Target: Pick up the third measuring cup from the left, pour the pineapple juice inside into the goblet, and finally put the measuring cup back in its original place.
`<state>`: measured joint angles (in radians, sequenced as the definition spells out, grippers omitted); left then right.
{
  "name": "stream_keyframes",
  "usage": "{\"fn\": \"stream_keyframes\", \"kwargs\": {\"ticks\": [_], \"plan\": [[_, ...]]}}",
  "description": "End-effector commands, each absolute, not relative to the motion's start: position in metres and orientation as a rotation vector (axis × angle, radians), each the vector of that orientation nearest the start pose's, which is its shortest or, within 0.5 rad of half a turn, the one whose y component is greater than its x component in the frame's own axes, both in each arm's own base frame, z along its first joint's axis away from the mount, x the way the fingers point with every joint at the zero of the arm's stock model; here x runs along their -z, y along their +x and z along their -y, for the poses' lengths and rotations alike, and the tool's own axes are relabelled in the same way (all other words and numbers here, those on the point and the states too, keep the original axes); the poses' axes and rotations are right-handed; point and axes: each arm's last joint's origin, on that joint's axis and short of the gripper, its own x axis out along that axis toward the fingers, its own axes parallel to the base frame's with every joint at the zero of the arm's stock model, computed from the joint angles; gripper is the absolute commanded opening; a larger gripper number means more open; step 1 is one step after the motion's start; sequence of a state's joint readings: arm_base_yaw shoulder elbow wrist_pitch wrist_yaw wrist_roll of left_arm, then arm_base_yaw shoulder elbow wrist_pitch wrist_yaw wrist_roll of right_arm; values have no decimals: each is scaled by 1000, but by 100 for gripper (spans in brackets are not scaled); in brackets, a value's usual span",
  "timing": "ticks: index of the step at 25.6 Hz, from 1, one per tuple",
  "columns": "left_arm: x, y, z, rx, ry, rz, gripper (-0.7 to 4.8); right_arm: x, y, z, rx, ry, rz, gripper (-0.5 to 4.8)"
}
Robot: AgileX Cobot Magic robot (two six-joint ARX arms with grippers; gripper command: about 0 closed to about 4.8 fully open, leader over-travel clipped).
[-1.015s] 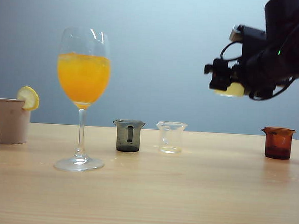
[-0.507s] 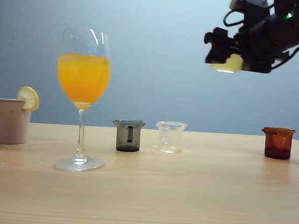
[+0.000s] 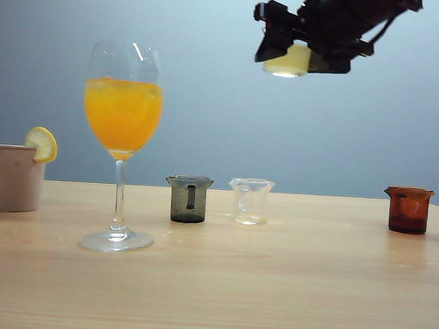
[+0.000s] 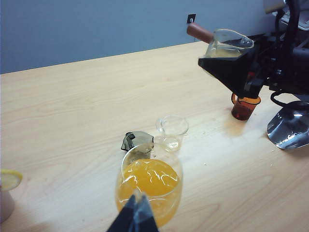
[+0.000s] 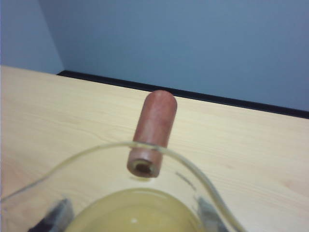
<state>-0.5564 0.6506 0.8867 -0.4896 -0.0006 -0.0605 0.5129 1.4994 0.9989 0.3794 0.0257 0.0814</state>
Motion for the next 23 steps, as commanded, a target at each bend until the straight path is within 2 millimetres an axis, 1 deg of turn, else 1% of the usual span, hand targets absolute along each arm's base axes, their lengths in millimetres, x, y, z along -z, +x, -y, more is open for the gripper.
{"fn": "stream_keyframes", "kwargs": {"ticks": [1,9,15,19,23], "plan": [[-359,108,67,552,4,-235,-5,-305,289,-181,-535,9,-72,170],[-359,108,67,552,3,-235,-5,-308,274,-205,-611,-31,-58,170],[-360,107,67,564,2,-235,-5,-312,264,-218,-635,-35,-62,170],[-359,107,68,570,1,-236,-5,-317,259,-227,-640,-126,-48,170],[-360,107,68,571,1,-236,-5,-318,256,-232,-645,-147,-47,170]]}}
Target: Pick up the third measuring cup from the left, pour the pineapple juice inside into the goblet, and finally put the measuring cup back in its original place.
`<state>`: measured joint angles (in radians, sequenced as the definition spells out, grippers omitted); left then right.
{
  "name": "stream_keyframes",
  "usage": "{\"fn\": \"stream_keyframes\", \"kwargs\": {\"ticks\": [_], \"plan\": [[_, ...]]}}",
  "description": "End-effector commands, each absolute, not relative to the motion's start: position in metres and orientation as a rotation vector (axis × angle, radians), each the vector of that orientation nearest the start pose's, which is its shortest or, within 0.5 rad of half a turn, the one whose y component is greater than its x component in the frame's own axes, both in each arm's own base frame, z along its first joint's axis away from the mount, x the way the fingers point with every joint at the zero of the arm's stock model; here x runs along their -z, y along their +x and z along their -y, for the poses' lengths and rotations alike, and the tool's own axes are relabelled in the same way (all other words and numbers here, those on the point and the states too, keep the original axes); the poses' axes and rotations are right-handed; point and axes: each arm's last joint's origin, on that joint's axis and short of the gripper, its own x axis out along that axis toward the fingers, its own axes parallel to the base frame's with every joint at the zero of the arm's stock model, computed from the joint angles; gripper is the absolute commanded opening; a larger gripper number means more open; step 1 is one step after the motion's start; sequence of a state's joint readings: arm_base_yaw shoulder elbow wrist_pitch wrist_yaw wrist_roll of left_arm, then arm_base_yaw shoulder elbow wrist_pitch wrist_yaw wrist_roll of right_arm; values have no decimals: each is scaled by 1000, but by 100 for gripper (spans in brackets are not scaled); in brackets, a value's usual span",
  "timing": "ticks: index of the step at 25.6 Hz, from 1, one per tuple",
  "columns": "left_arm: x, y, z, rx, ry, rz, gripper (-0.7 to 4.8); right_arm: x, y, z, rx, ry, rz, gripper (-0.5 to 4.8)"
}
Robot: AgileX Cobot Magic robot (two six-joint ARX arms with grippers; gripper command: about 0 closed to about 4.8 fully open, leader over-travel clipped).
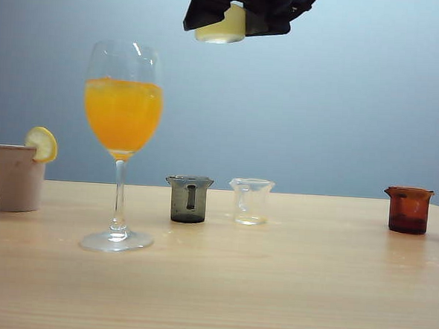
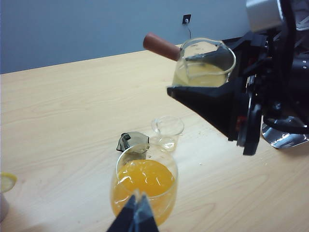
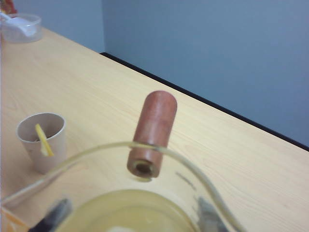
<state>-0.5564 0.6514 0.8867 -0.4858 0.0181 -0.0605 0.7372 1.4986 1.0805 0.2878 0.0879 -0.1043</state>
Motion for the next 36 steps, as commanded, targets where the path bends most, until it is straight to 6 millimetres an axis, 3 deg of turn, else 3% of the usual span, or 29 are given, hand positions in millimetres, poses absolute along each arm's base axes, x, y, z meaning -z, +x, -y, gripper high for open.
{"fn": "stream_keyframes", "kwargs": {"ticks": [1,14,23,36], "plan": [[-360,107,68,571,1,-236,-5,-317,257,-233,-645,-148,-50,170],[-359,107,68,571,1,-236,-5,-320,268,-252,-659,-187,-63,170],[-359,107,68,571,2,-236,-5,-315,261,-264,-698,-292,-36,170],[-359,107,68,571,1,-237,-5,-315,259,-266,-706,-361,-11,146]]}}
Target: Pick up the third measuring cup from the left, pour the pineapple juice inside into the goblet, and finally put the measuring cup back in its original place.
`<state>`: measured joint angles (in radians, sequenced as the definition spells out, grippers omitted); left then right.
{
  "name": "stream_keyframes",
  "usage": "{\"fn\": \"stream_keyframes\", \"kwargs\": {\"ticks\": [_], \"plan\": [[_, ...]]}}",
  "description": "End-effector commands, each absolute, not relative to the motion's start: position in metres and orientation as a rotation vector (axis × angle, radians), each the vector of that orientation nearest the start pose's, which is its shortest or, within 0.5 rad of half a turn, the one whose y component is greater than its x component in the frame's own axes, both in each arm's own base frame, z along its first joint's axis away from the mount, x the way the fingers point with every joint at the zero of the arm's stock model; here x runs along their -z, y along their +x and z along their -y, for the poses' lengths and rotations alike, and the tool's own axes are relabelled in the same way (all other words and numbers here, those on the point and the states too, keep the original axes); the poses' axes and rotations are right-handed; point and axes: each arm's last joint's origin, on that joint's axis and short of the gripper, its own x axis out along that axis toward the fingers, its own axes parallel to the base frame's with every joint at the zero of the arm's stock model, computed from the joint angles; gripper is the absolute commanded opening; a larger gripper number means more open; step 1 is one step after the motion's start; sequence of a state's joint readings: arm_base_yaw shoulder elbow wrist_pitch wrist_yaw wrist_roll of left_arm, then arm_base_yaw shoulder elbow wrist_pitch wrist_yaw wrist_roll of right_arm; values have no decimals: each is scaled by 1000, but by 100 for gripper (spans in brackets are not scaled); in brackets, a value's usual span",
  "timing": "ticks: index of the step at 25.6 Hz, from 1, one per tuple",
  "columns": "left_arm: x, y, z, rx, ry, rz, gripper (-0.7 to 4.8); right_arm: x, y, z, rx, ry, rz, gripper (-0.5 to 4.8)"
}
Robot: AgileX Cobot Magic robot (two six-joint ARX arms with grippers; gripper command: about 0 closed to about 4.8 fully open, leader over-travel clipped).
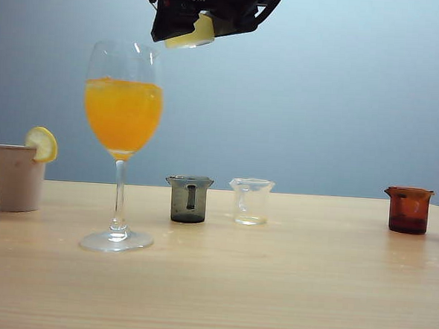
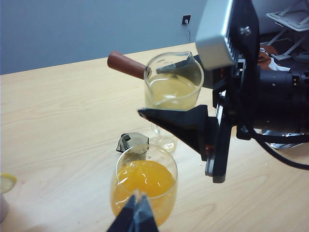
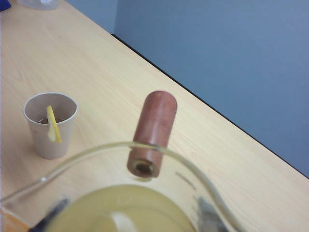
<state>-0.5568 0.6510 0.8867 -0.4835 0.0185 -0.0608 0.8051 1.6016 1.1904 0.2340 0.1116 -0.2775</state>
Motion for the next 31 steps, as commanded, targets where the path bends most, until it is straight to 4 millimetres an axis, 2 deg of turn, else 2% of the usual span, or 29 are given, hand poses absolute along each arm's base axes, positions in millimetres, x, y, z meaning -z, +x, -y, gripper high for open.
{"fn": "stream_keyframes", "kwargs": {"ticks": [1,10,31], "plan": [[-359,107,68,571,1,-237,-5,-315,259,-266,-707,-368,-9,146],[-359,107,68,571,2,-237,-5,-310,253,-277,-711,-474,24,147],[-359,107,68,571,2,-237,-5,-312,248,-282,-716,-622,105,147]]}}
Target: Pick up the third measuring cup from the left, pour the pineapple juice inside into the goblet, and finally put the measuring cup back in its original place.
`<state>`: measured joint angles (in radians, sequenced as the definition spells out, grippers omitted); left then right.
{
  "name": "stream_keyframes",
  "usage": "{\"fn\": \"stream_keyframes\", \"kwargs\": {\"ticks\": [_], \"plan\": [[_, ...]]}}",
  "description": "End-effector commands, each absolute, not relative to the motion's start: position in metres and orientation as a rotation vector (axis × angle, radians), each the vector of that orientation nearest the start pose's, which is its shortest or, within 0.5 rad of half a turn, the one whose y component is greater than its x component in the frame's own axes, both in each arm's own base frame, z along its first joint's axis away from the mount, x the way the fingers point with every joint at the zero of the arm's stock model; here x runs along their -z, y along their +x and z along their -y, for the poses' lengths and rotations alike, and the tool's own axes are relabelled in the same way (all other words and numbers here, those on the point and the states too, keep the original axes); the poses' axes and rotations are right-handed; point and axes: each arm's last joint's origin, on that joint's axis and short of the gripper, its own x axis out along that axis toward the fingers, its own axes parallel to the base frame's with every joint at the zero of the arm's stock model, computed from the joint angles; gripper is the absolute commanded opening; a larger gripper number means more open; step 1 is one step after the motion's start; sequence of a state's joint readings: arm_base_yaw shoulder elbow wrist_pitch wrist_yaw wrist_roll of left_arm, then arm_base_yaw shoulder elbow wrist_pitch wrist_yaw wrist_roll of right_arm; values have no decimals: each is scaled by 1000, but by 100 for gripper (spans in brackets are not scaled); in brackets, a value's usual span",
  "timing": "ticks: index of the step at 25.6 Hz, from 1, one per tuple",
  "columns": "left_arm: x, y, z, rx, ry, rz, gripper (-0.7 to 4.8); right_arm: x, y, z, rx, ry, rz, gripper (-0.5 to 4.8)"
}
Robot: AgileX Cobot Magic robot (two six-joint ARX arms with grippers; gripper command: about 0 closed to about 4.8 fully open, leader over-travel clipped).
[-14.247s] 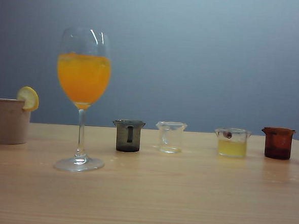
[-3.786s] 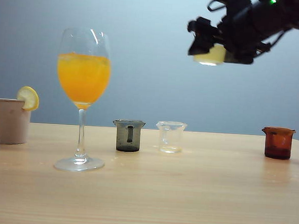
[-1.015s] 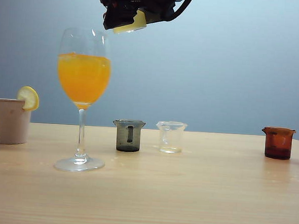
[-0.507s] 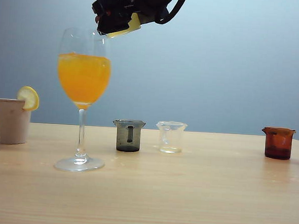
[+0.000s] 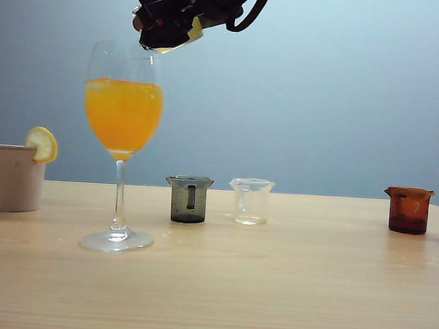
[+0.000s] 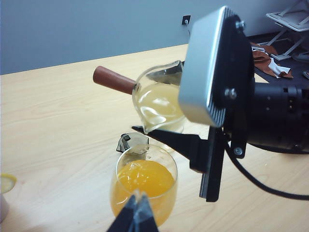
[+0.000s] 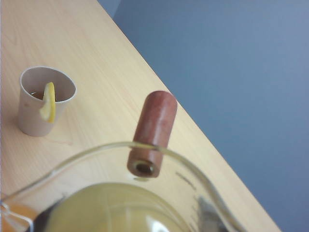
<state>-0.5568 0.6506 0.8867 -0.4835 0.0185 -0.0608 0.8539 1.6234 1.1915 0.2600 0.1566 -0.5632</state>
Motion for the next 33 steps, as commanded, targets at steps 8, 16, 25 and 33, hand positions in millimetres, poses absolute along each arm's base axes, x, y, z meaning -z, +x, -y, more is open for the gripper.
{"fn": "stream_keyframes", "kwargs": {"ticks": [8,16,25,33], "plan": [[-359,107,68,572,2,-237,-5,-312,247,-284,-719,-696,135,147],[-359,107,68,574,2,-237,-5,-312,247,-284,-717,-746,154,147],[-359,107,68,574,1,-238,-5,-312,247,-284,-714,-817,183,147],[-359,107,68,574,1,-237,-5,-314,247,-284,-703,-859,222,147]]}}
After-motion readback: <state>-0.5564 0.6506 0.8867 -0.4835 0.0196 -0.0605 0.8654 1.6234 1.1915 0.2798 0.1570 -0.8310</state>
